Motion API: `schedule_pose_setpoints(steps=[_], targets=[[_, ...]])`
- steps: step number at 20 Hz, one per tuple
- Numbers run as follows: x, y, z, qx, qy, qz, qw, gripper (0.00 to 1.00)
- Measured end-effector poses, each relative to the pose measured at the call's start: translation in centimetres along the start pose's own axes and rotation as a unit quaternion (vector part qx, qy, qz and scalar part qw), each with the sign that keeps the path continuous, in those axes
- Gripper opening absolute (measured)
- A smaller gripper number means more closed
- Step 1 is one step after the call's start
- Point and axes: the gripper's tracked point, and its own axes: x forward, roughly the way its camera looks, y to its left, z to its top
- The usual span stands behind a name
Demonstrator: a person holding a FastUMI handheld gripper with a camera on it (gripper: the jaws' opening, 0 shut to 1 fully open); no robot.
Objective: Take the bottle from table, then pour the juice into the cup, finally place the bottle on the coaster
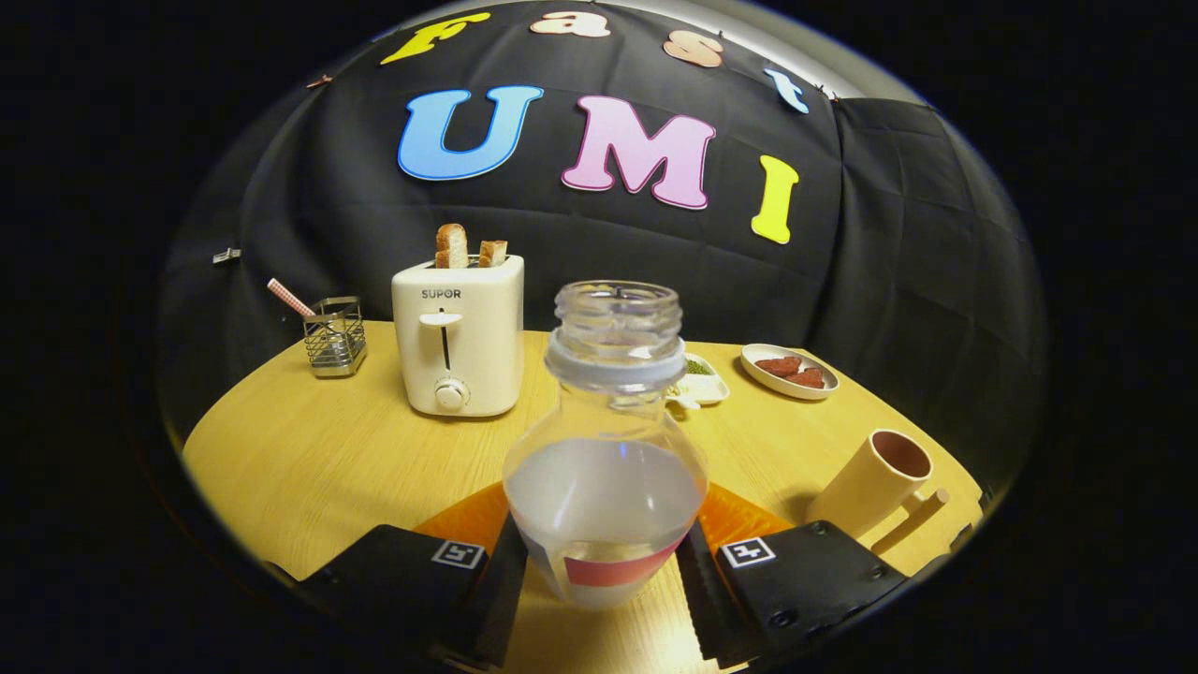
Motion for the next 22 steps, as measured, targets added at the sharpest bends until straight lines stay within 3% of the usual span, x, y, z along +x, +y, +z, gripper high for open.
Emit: schedule_pose_setpoints(steps=[7,14,22], targets=[[-0.6,-1.1,1.4,0.027,0.008,0.015,0.999,0.72],[-2.8,-1.7,3.3,0.101,0.041,0.061,0.992,0.72],[-5.1,-3.3,7.7,0.270,0.040,0.124,0.954,0.72]])
